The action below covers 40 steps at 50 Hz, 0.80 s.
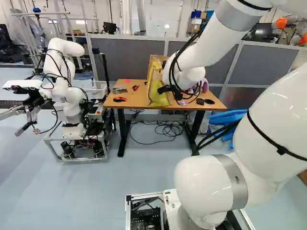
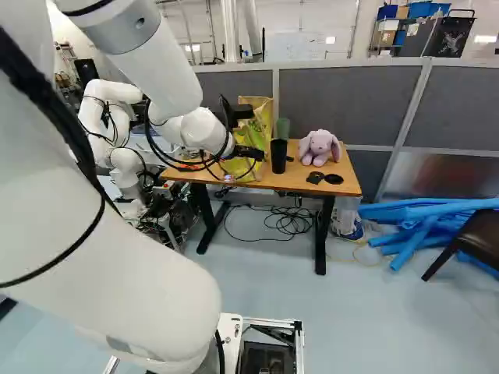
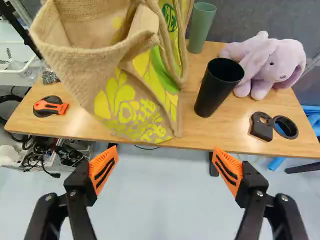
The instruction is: Pick up the bag on the ground and place it on the table
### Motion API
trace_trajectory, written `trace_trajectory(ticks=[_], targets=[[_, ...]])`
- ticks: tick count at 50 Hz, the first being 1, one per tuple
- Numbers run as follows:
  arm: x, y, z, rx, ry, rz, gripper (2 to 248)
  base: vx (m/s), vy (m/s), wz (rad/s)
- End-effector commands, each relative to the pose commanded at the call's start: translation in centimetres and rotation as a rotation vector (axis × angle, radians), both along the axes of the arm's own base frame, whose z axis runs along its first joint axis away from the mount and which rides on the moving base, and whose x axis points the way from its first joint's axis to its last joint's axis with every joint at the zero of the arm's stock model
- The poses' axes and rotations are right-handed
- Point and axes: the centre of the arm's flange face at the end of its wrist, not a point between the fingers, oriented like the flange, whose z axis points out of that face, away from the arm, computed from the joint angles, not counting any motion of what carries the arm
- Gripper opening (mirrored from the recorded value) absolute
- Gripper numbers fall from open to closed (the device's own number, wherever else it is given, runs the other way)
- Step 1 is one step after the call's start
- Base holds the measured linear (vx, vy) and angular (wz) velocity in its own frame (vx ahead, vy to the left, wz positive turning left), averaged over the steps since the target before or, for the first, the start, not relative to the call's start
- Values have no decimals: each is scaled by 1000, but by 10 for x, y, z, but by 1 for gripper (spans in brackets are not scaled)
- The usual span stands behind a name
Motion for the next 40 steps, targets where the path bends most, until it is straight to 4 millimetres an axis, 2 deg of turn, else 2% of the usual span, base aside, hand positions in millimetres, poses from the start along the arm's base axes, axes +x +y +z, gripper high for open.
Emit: trace_trajectory(ticks=[19, 40], targets=[[-36, 6, -31, -1, -107, 8, 247, 0, 0, 0], [-71, 12, -56, 6, -203, 20, 247, 0, 0, 0]])
